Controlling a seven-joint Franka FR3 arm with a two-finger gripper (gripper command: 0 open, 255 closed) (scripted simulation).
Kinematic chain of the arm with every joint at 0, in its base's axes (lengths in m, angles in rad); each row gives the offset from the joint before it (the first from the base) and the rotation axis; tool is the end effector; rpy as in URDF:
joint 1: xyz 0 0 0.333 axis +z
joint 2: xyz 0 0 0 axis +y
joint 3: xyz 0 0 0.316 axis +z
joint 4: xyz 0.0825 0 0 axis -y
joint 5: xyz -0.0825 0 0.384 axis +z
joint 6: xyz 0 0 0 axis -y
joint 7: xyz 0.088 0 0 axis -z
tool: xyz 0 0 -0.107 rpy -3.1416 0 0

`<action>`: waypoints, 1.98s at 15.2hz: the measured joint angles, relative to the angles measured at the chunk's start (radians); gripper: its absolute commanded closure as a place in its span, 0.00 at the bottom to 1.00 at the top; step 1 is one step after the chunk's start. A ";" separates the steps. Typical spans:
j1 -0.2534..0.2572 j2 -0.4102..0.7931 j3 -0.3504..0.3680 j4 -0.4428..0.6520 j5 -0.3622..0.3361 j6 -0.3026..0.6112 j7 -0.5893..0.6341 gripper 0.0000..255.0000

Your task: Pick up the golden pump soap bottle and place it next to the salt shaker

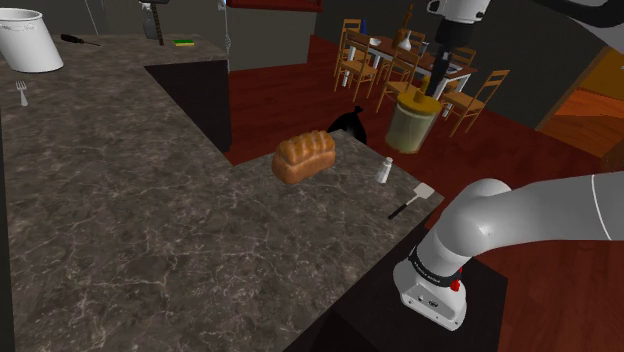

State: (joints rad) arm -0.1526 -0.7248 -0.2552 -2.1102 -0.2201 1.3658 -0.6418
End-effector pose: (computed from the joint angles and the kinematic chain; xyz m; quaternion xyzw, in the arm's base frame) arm 0.2595 -0.1806 0.6562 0.9912 0.1289 -0.0286 0.0120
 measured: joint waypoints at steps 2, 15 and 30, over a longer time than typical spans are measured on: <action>-0.002 -0.010 -0.003 -0.033 -0.003 0.023 0.003 1.00; -0.013 -0.067 -0.025 -0.241 -0.026 0.174 0.019 1.00; -0.028 -0.092 -0.061 -0.461 -0.062 0.368 0.039 1.00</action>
State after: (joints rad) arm -0.1804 -0.8171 -0.3158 -2.5708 -0.2817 1.7339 -0.6024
